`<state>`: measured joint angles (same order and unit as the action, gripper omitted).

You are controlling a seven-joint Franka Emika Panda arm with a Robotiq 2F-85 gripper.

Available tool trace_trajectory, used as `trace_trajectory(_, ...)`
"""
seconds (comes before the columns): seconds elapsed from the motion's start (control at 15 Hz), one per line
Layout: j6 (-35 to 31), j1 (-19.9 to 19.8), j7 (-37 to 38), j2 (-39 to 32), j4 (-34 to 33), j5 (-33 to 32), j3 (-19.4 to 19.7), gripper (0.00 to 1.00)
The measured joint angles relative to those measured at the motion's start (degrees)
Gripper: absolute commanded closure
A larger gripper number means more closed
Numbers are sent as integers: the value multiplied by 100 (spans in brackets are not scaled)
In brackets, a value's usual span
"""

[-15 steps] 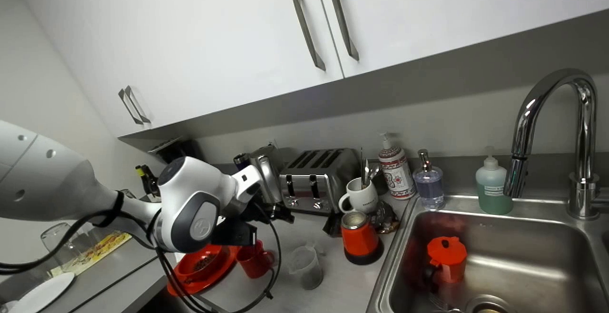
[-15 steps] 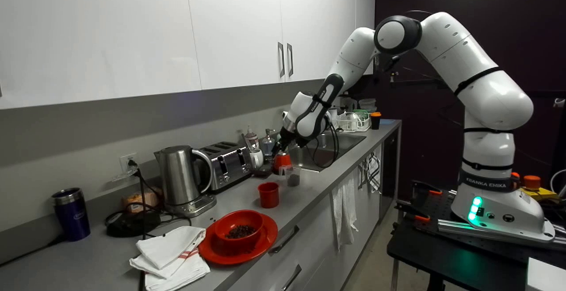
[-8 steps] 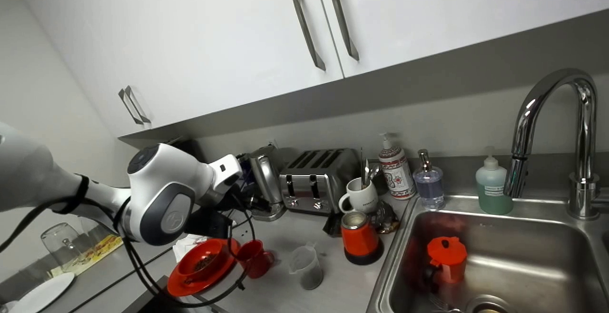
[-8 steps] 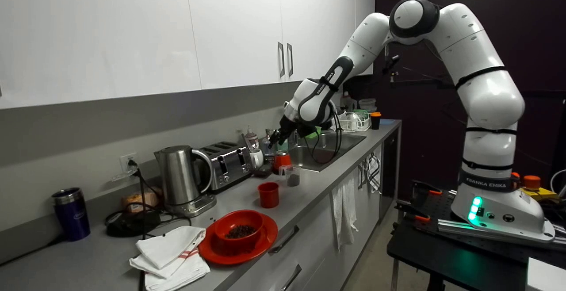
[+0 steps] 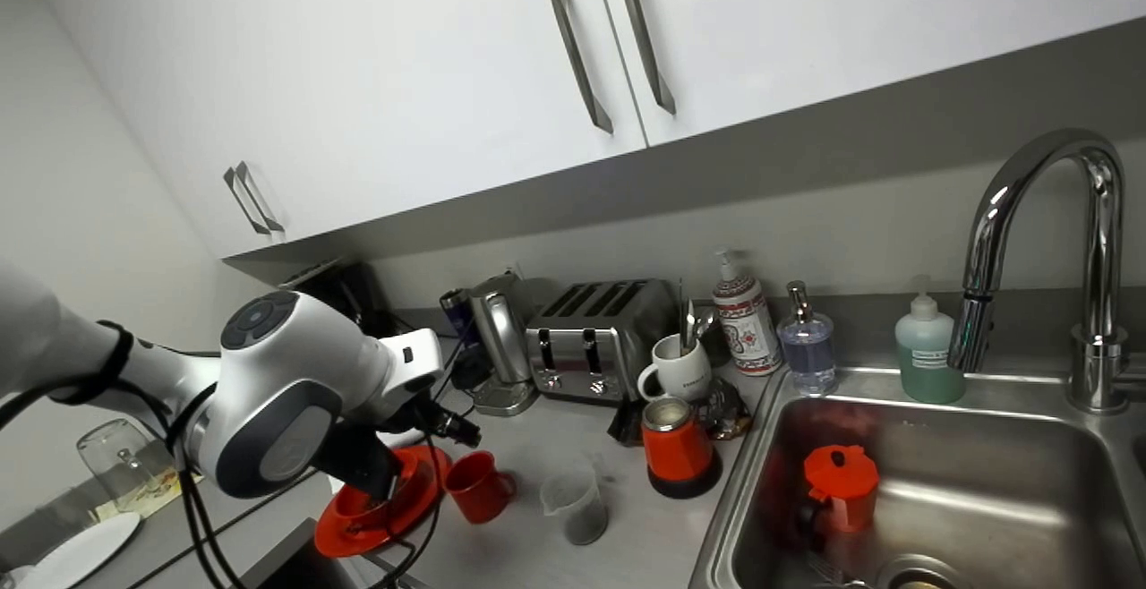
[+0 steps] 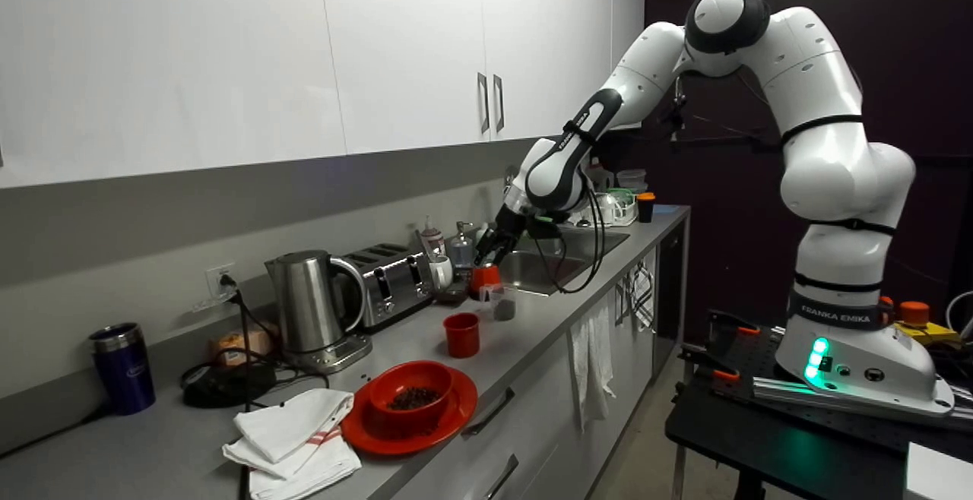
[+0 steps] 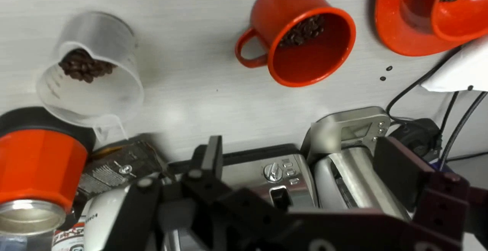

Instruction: Pick up the jar and pour some of its contents in the bowl

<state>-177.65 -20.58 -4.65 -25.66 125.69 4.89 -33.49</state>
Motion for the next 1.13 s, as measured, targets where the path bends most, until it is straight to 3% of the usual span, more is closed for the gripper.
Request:
trace_trajectory(0.4,30,-359,33,67,621,42,-83,0)
trace_trajectory(1.13,229,-196,21,275,1078,419,-127,0)
